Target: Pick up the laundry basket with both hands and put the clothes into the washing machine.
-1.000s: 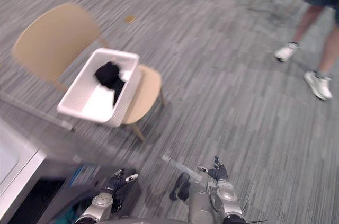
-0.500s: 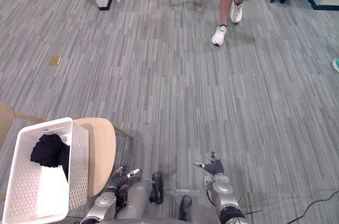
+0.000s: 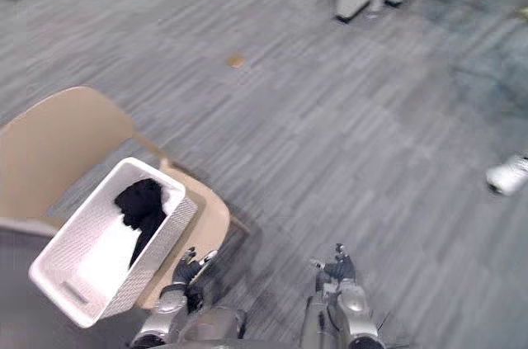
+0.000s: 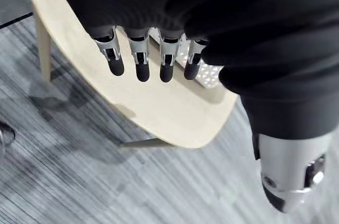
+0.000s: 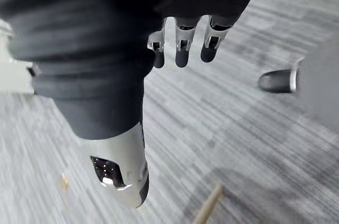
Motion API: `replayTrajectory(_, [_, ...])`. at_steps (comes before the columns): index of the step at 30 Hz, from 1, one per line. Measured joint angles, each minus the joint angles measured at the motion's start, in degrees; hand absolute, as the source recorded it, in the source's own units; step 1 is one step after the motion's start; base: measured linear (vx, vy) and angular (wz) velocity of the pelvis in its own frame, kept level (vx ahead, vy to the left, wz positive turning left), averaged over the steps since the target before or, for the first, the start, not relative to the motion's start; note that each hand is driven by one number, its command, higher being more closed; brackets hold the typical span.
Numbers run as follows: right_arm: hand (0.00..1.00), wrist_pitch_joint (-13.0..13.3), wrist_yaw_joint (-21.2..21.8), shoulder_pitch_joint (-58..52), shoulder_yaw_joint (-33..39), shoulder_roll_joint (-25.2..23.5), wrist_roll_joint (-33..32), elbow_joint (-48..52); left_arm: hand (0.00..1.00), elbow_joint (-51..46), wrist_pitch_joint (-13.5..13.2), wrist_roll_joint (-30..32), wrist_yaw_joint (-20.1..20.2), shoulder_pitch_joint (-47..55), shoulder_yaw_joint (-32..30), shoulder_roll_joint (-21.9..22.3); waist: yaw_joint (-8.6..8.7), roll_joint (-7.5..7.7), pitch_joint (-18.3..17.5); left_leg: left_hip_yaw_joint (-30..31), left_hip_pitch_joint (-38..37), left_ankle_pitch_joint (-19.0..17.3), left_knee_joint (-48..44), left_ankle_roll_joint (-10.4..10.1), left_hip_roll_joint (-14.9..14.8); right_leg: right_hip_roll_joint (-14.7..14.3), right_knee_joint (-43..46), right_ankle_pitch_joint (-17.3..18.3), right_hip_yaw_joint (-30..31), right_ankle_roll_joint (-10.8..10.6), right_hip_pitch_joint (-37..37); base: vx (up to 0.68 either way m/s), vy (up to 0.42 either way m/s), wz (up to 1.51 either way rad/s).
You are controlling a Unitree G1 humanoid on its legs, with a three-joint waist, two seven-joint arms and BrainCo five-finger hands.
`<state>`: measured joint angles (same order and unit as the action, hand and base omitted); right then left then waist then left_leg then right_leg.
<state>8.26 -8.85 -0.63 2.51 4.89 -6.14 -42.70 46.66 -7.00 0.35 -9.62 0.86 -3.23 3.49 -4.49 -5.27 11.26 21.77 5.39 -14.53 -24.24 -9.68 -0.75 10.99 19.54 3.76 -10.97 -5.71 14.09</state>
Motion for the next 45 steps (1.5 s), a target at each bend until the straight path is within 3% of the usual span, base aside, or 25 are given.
replayTrajectory(2, [0.00, 0.2, -0.2, -0.2, 0.7, 0.0, 0.0, 3.4, 0.00, -1.6, -0.1, -0.9, -0.5, 0.2, -0.5, 0.1, 0.29, 0.01, -0.1, -4.1, 0.3, 2.9, 1.3, 0.2, -1.4, 1.3, 0.0, 1.6, -6.2, 0.6, -3.1, 0.15, -0.216, 1.72])
replayTrajectory(4, [0.00, 0.4, -1.1, -0.1, 3.0, 0.0, -0.1, 6.0, 0.00, -2.7, -0.4, -0.9, -0.6, 1.0, -1.5, 0.1, 0.11, 1.12, -0.9, -15.3, 1.9, 7.4, 4.4, 1.3, -3.1, 3.5, -2.0, 2.0, -13.6, 0.7, -7.0, 0.14, -0.165, 1.80])
replayTrajectory(5, [0.00, 0.5, -1.2, 0.0, 3.5, 0.1, -0.1, 6.2, 0.00, -3.1, -0.4, -0.9, -0.6, 1.7, -1.4, 0.1, 0.08, 1.35, -1.3, -19.0, 2.1, 8.2, 5.5, 2.2, -3.5, 3.9, -3.0, 2.0, -15.4, 0.7, -7.9, 0.10, -0.062, 1.47])
replayTrajectory(7, [0.00, 0.5, -1.4, 1.2, 4.3, 0.7, -0.3, 5.8, 0.00, -3.5, -0.4, -0.9, -0.5, 3.6, -1.4, 0.0, -0.01, 1.59, -2.1, -33.5, 3.3, 8.3, 8.9, 3.9, -5.3, 4.0, -6.9, 2.0, -22.8, 0.7, -11.6, 0.08, -0.007, 1.49])
replayTrajectory(8, [0.00, 0.5, -1.5, 1.5, 4.4, 1.2, -0.3, 5.4, 0.00, -3.5, -0.4, -0.9, -0.4, 3.9, -1.2, 0.0, 0.10, 1.57, -2.1, -38.4, 4.2, 7.7, 8.8, 6.8, -5.9, 4.1, -7.8, 1.9, -26.3, 0.6, -12.6, 0.04, 0.043, 1.25])
replayTrajectory(10, [0.00, 0.4, -1.6, 2.2, 5.7, 2.0, -0.3, 4.1, 0.00, -2.7, -0.4, -0.9, -0.4, 4.2, -0.6, -0.7, 0.38, 1.67, -2.5, -42.7, 5.8, 7.7, 8.7, 8.4, -6.1, 4.4, -8.2, 1.3, -32.1, -0.4, -14.7, 0.04, 0.097, 1.44])
replayTrajectory(13, [0.00, 0.3, -2.3, 2.7, 5.7, 1.1, 0.6, 3.0, 0.00, 0.5, -0.4, -0.7, -0.3, 5.2, 0.4, -4.0, -1.15, 5.13, -3.6, -38.7, 5.4, 8.2, 9.7, 9.3, -3.2, 5.4, -8.7, 1.0, -35.8, -1.0, -18.1, 0.08, 0.107, 0.97])
replayTrajectory(15, [0.00, 0.3, -2.2, 3.8, 5.4, 1.6, 2.6, 2.8, 0.00, 2.8, -0.4, -0.5, -0.1, 5.5, 1.0, -5.0, -1.17, 5.62, -3.8, -37.4, 3.5, 8.3, 10.7, 9.6, -1.7, 8.7, -2.1, 1.3, -36.3, -1.6, -18.4, 0.09, 0.131, 0.79])
replayTrajectory(16, [0.00, 0.3, -2.2, 4.8, 3.9, 2.1, 4.8, 2.9, 0.00, 3.9, -0.5, 0.1, 0.7, 5.2, 1.2, -5.8, -1.05, 5.82, -3.7, -36.1, 1.0, 8.5, 12.1, 10.3, 0.0, 13.5, 8.5, 1.1, -35.4, -1.3, -17.5, 0.08, 0.147, 0.62])
replayTrajectory(17, [0.00, 0.3, -2.2, 5.0, 3.0, 2.3, 5.4, 3.0, 0.00, 4.6, -0.6, 0.5, 0.9, 5.2, 1.4, -6.1, -0.91, 6.17, -3.7, -35.4, 0.0, 8.3, 12.8, 10.7, 0.7, 15.5, 13.4, 0.4, -33.7, -0.2, -16.5, 0.12, 0.149, 0.83])
replayTrajectory(18, [0.00, 0.2, -2.2, 5.3, 1.6, 2.4, 7.0, 3.1, 0.00, 5.2, -0.7, 0.7, 0.9, 4.7, 1.6, -6.6, -0.60, 6.50, -3.6, -33.2, -1.7, 7.5, 13.5, 11.9, 1.4, 18.3, 23.0, -2.8, -27.9, 4.4, -12.6, 0.11, 0.092, 0.62])
replayTrajectory(19, [0.00, 0.2, -2.2, 5.4, 0.6, 2.4, 7.5, 3.4, 0.00, 5.6, -0.7, 1.0, 0.9, 4.4, 1.9, -6.7, -0.33, 6.55, -3.5, -32.0, -1.9, 7.3, 13.5, 12.2, 1.4, 18.3, 26.3, -3.1, -24.7, 6.3, -10.7, 0.11, 0.037, 0.88])
replayTrajectory(21, [0.00, 0.2, -2.1, 5.8, -3.0, 2.3, 9.2, 5.6, 0.00, 6.1, -0.6, 2.3, 1.1, 4.0, 3.2, -8.1, 0.91, 6.73, -3.4, -27.3, -2.2, 7.2, 14.9, 12.4, 0.9, 12.9, 30.5, 4.9, -13.0, 4.9, -4.3, 0.09, -0.003, 1.05])
replayTrajectory(23, [0.00, 0.2, -2.1, 7.0, -3.5, 2.9, 11.6, 8.0, 0.00, 6.4, -0.7, 2.5, 1.4, 3.7, 3.0, -8.1, 0.97, 6.62, -3.1, -23.5, -3.1, 7.4, 15.1, 12.0, 0.9, 7.3, 21.9, 8.6, -5.8, 1.4, -2.1, 0.09, -0.050, 0.96])
replayTrajectory(24, [0.00, 0.2, -2.1, 7.7, -3.9, 3.3, 12.2, 8.1, 0.00, 6.4, -0.7, 2.6, 1.5, 3.6, 3.1, -8.2, 0.99, 6.51, -3.0, -22.8, -3.3, 7.6, 15.1, 11.7, 0.8, 5.9, 18.0, 8.9, -4.1, 0.7, -1.9, 0.05, -0.135, 0.82])
replayTrajectory(25, [0.00, 0.2, -2.1, 9.1, -4.9, 4.7, 14.3, 9.0, 0.00, 6.7, -0.9, 2.6, 1.9, 3.4, 3.1, -8.7, 1.15, 6.16, -2.7, -21.0, -3.0, 8.0, 15.1, 10.8, 0.9, 3.0, 7.4, 8.3, 0.4, -0.6, -2.3, 0.03, -0.201, 0.94])
replayTrajectory(27, [0.00, 0.3, -2.0, 10.5, -5.5, 5.8, 17.3, 10.5, 0.00, 7.0, -1.1, 2.7, 2.0, 2.5, 3.1, -10.0, 2.22, 7.77, -2.4, -19.4, -1.9, 8.0, 14.5, 9.5, 2.0, 2.0, -1.4, 3.6, 3.5, -1.4, -2.5, 0.01, -0.238, 1.09])
replayTrajectory(28, [0.00, 0.1, -1.9, 12.1, -6.2, 7.3, 18.8, 10.3, 0.00, 7.7, -1.1, 2.8, 1.9, 1.8, 3.2, -10.2, 2.62, 7.04, -1.5, -17.2, -1.5, 7.4, 13.6, 8.2, 1.6, 1.9, -0.8, 1.2, 2.8, -1.4, -2.9, 0.01, -0.211, 0.71])
replayTrajectory(31, [0.00, 0.2, -0.4, 15.8, -11.6, 10.5, 22.7, 10.3, 0.00, 7.9, -1.2, 3.3, 2.0, 3.0, 2.9, -9.9, 2.01, 4.26, -1.4, -15.7, 0.3, 7.2, 14.2, 5.9, -2.1, -1.4, -3.0, 1.7, 0.0, -0.1, -2.8, 0.02, -0.238, 0.21])
replayTrajectory(35, [0.00, 0.2, 1.6, 17.6, -15.6, 12.5, 27.0, 9.4, 0.00, 7.9, -1.2, 4.4, 2.0, 2.3, 3.0, -9.8, 1.97, 4.29, -1.2, -13.1, 1.7, 9.4, 17.5, 3.0, -4.6, -4.1, -5.3, 0.9, -4.2, 2.0, -3.1, 0.09, -0.187, 0.37])
replayTrajectory(38, [0.00, 0.2, 1.8, 22.1, -18.7, 13.3, 29.2, 4.4, 0.00, 7.7, -1.8, 4.4, 2.0, 1.2, 3.1, -9.8, 1.77, 4.23, -0.5, -12.1, 3.9, 12.2, 18.5, 1.8, -5.0, -4.3, -6.8, 0.5, -7.3, 2.6, -3.2, 0.07, -0.097, 0.48])
replayTrajectory(45, [0.00, 0.1, 1.3, 36.2, -20.2, 15.7, 31.8, -6.7, 0.00, 7.2, -2.5, 4.3, 1.9, -2.2, 3.1, -10.0, -0.23, 2.86, 5.7, -8.2, 9.5, 19.2, 22.5, 1.2, -4.4, -3.7, -8.3, -0.5, -13.3, 4.0, -0.5, -0.05, -0.056, 0.52])
